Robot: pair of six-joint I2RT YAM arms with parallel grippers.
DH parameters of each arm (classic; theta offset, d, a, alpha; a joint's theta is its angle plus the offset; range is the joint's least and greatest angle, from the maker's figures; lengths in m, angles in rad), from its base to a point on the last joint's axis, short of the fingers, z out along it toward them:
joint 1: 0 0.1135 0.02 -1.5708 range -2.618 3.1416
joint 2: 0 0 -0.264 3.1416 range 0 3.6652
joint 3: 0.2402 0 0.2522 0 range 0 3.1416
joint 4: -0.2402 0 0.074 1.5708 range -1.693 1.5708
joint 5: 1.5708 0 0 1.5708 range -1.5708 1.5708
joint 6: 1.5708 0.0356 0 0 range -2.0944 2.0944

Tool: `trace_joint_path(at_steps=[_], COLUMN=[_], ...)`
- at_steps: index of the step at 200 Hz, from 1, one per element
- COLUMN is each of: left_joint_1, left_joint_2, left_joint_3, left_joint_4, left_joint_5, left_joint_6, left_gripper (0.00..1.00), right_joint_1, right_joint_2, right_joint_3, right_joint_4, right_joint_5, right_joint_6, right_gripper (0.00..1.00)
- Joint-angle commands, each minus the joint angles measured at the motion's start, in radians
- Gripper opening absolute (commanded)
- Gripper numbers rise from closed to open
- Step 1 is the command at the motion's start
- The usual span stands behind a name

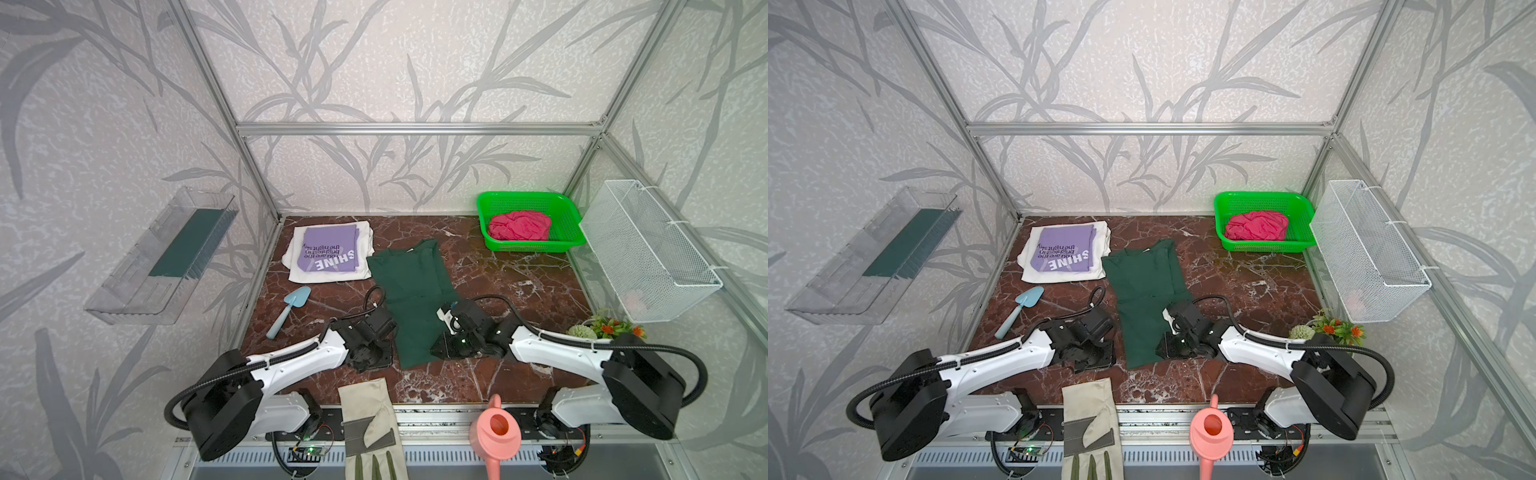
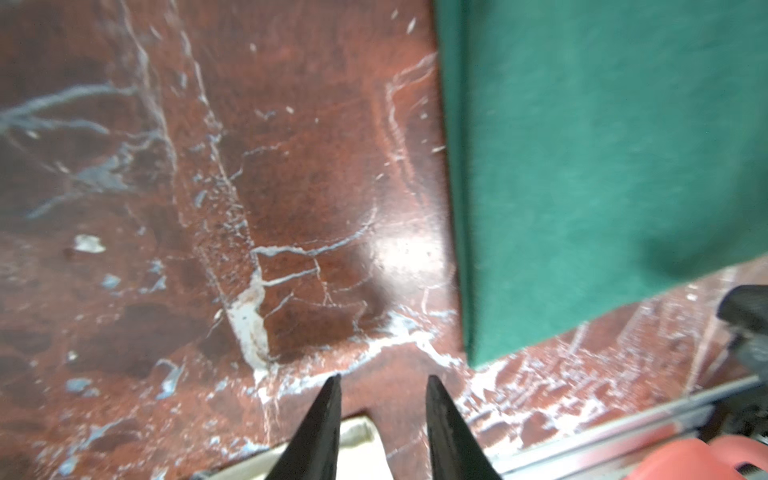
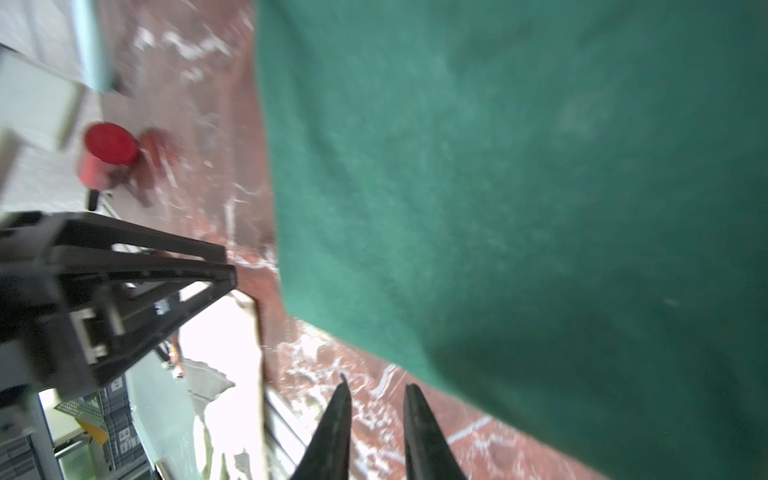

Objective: Fold and stack the t-shirts
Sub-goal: 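Move the right gripper toward the left gripper along the strip's near edge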

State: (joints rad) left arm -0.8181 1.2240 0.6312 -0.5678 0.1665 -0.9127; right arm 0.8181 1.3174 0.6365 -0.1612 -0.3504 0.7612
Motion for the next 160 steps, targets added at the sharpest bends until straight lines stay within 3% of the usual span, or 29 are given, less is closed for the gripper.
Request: trace_joint_path(at_steps=[1,69,160], left_joint_1=[-0.001,-0.004,-0.068], left_joint_2=[-0.029,0.060,0.209], left_joint_3=[0.016,0.037,0.063], left_joint_4=[-0.005,0.083,0.132], left_joint_5=[-0.010,0.047,0.126], left_joint_6=[-0.006,-0.018,-0.038], left_gripper=[0.40,0.42,0.43], right_joint_1=[-0.033,-0.243,-0.304], right_joint_2=[-0.081,-0.143,-0.168], right_joint_3=[0.024,-0.113,-0.149], right_joint_4=[-0.141,-0.213,-0.319], right_joint_5=[0.065,-0.002,0.047], right_joint_6=[-0.040,-0.116,-0.189], right_gripper=[0.34,0.38,0.39])
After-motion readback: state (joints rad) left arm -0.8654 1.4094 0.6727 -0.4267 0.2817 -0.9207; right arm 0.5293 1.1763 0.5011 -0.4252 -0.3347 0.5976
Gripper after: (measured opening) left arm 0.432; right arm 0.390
